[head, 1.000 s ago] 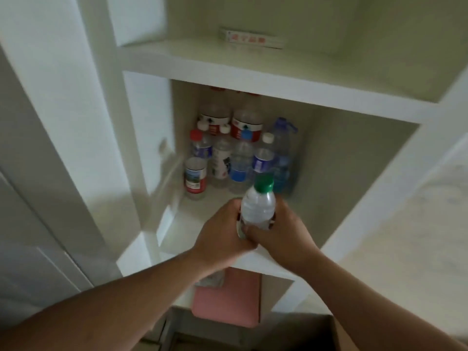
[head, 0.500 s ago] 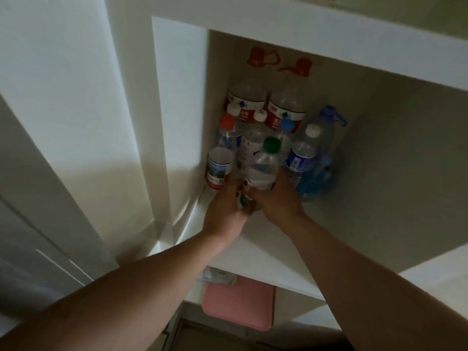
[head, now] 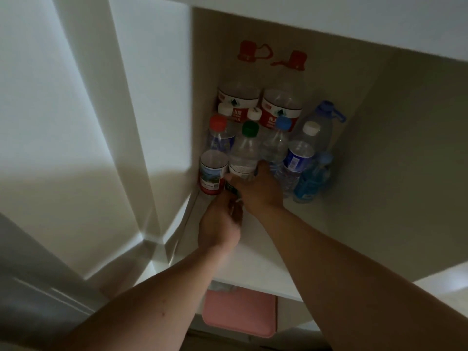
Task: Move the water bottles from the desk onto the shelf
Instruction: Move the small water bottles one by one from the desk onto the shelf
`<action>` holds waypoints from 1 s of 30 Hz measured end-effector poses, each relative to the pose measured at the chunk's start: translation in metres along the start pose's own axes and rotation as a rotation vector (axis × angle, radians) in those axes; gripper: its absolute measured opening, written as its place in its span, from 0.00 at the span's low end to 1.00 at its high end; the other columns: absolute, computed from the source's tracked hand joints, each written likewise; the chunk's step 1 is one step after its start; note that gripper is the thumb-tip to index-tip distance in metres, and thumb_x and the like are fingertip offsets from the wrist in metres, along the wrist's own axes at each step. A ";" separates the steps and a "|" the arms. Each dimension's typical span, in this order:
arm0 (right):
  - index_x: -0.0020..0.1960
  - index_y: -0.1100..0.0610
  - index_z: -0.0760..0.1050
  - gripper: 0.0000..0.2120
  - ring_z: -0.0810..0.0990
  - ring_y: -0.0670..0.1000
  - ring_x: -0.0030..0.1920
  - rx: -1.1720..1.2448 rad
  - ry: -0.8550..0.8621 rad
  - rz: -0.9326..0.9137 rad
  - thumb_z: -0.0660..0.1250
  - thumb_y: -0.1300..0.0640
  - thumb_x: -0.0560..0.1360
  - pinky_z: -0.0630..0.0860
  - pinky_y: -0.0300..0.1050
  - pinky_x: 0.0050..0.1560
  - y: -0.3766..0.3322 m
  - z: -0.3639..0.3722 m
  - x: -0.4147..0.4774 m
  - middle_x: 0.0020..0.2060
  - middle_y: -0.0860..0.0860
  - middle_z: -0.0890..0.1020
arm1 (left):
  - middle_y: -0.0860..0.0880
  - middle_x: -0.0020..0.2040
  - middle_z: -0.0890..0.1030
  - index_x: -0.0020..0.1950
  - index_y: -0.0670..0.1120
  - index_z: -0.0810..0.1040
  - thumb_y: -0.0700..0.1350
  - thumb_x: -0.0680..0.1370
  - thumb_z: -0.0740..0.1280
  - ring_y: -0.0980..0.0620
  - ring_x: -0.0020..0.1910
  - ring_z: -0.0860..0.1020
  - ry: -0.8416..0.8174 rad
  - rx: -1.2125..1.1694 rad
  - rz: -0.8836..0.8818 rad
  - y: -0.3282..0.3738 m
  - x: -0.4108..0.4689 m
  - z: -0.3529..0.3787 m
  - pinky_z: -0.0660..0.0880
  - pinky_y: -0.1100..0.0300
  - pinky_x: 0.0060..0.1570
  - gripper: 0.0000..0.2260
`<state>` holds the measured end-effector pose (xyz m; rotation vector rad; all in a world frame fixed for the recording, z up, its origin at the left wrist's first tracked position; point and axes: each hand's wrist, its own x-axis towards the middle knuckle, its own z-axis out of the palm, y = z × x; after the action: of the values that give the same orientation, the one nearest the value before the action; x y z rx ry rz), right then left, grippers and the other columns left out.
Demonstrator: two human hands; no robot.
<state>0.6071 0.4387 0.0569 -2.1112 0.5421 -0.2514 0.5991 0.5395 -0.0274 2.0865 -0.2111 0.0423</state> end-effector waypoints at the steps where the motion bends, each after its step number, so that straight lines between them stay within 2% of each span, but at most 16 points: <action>1: 0.76 0.48 0.68 0.36 0.80 0.55 0.68 0.000 -0.003 0.002 0.78 0.38 0.74 0.80 0.51 0.65 -0.001 0.000 -0.002 0.72 0.49 0.79 | 0.56 0.54 0.85 0.60 0.60 0.74 0.54 0.84 0.62 0.47 0.52 0.84 0.001 0.000 0.001 0.000 0.000 -0.001 0.82 0.49 0.53 0.06; 5: 0.79 0.51 0.65 0.36 0.80 0.57 0.70 -0.017 -0.039 0.040 0.74 0.41 0.78 0.77 0.49 0.66 0.012 0.005 -0.012 0.73 0.52 0.79 | 0.56 0.58 0.85 0.64 0.62 0.74 0.56 0.84 0.61 0.48 0.56 0.83 -0.021 -0.061 -0.016 0.001 -0.002 -0.001 0.81 0.50 0.58 0.09; 8: 0.83 0.53 0.61 0.37 0.80 0.57 0.69 -0.076 -0.110 0.155 0.69 0.38 0.81 0.77 0.51 0.69 0.036 0.000 -0.037 0.73 0.55 0.78 | 0.54 0.51 0.85 0.55 0.57 0.77 0.54 0.81 0.64 0.49 0.51 0.83 -0.057 -0.037 0.023 -0.001 0.001 0.000 0.79 0.52 0.53 0.05; 9: 0.83 0.52 0.63 0.35 0.80 0.56 0.68 -0.095 -0.123 0.168 0.67 0.38 0.82 0.77 0.51 0.69 0.045 -0.005 -0.047 0.72 0.55 0.78 | 0.53 0.49 0.84 0.53 0.55 0.76 0.51 0.81 0.65 0.48 0.49 0.82 -0.060 -0.005 0.039 -0.004 0.003 0.002 0.78 0.52 0.51 0.02; 11: 0.81 0.51 0.67 0.30 0.79 0.54 0.67 -0.119 -0.140 0.165 0.65 0.40 0.83 0.77 0.48 0.66 0.062 -0.017 -0.064 0.72 0.52 0.77 | 0.51 0.47 0.83 0.51 0.55 0.76 0.47 0.82 0.66 0.47 0.47 0.82 -0.060 0.064 0.054 -0.008 0.005 0.005 0.78 0.52 0.48 0.03; 15: 0.78 0.48 0.69 0.28 0.80 0.54 0.66 -0.140 -0.189 0.200 0.67 0.40 0.82 0.77 0.45 0.64 0.079 -0.054 -0.093 0.70 0.50 0.78 | 0.48 0.45 0.84 0.52 0.51 0.78 0.47 0.81 0.68 0.43 0.47 0.82 -0.122 0.189 0.088 0.000 -0.010 0.003 0.80 0.49 0.48 0.01; 17: 0.76 0.46 0.70 0.25 0.81 0.53 0.62 -0.063 -0.177 0.219 0.69 0.41 0.82 0.78 0.45 0.58 0.080 -0.080 -0.111 0.67 0.48 0.80 | 0.49 0.42 0.83 0.49 0.50 0.76 0.48 0.82 0.68 0.44 0.45 0.81 -0.185 0.170 0.066 0.025 -0.040 0.004 0.78 0.50 0.44 0.04; 19: 0.69 0.46 0.75 0.18 0.83 0.51 0.54 -0.036 -0.115 0.191 0.70 0.45 0.81 0.78 0.44 0.49 0.079 -0.110 -0.136 0.58 0.47 0.83 | 0.51 0.38 0.81 0.45 0.50 0.73 0.49 0.83 0.66 0.48 0.39 0.79 -0.290 0.141 0.094 0.055 -0.083 0.011 0.75 0.50 0.39 0.08; 21: 0.61 0.49 0.78 0.11 0.83 0.53 0.50 -0.129 -0.048 0.131 0.71 0.50 0.79 0.75 0.44 0.44 0.083 -0.143 -0.168 0.50 0.46 0.83 | 0.51 0.34 0.78 0.42 0.52 0.72 0.48 0.83 0.66 0.51 0.34 0.77 -0.411 0.114 0.177 0.080 -0.128 0.026 0.74 0.50 0.36 0.10; 23: 0.57 0.52 0.77 0.08 0.81 0.55 0.51 -0.262 -0.076 0.063 0.69 0.55 0.78 0.74 0.45 0.46 0.093 -0.176 -0.205 0.49 0.48 0.81 | 0.53 0.36 0.82 0.43 0.53 0.76 0.49 0.78 0.63 0.54 0.35 0.79 -0.524 0.135 0.273 0.102 -0.171 0.043 0.75 0.53 0.34 0.05; 24: 0.56 0.52 0.76 0.08 0.80 0.56 0.51 -0.312 -0.106 0.048 0.68 0.57 0.78 0.75 0.48 0.48 0.102 -0.192 -0.223 0.51 0.50 0.81 | 0.54 0.37 0.83 0.45 0.54 0.77 0.50 0.75 0.61 0.55 0.35 0.79 -0.574 0.143 0.331 0.110 -0.191 0.054 0.76 0.56 0.32 0.06; 25: 0.55 0.52 0.75 0.07 0.79 0.56 0.51 -0.345 -0.132 0.065 0.68 0.57 0.78 0.76 0.49 0.49 0.115 -0.209 -0.242 0.52 0.51 0.80 | 0.54 0.36 0.83 0.44 0.54 0.76 0.50 0.74 0.60 0.56 0.33 0.77 -0.636 0.187 0.402 0.121 -0.209 0.063 0.71 0.65 0.30 0.05; 26: 0.53 0.51 0.74 0.06 0.79 0.55 0.51 -0.361 -0.146 0.103 0.69 0.56 0.78 0.75 0.49 0.48 0.129 -0.226 -0.262 0.52 0.51 0.80 | 0.54 0.33 0.81 0.43 0.55 0.74 0.49 0.75 0.61 0.59 0.30 0.73 -0.696 0.237 0.496 0.129 -0.227 0.075 0.67 0.67 0.27 0.03; 28: 0.50 0.50 0.72 0.06 0.78 0.54 0.48 -0.362 -0.129 0.188 0.69 0.55 0.78 0.74 0.48 0.44 0.165 -0.261 -0.301 0.49 0.49 0.80 | 0.58 0.35 0.82 0.42 0.59 0.75 0.47 0.78 0.67 0.58 0.32 0.76 -0.913 0.273 0.502 0.144 -0.263 0.104 0.71 0.65 0.32 0.07; 29: 0.48 0.50 0.72 0.06 0.76 0.52 0.45 -0.353 -0.100 0.230 0.69 0.55 0.78 0.72 0.47 0.42 0.185 -0.279 -0.321 0.47 0.48 0.79 | 0.62 0.37 0.82 0.42 0.59 0.77 0.48 0.79 0.69 0.58 0.35 0.78 -1.015 0.270 0.475 0.149 -0.279 0.123 0.74 0.62 0.35 0.08; 30: 0.47 0.50 0.70 0.06 0.74 0.51 0.42 -0.343 -0.054 0.269 0.68 0.56 0.78 0.71 0.46 0.40 0.206 -0.296 -0.338 0.44 0.47 0.77 | 0.61 0.37 0.82 0.41 0.56 0.77 0.49 0.79 0.70 0.59 0.35 0.78 -1.077 0.255 0.478 0.154 -0.294 0.144 0.76 0.55 0.37 0.07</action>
<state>0.1392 0.2795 0.0620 -2.3313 0.8783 0.0566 0.2756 0.3795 -0.0019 2.0575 -1.3982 -0.8121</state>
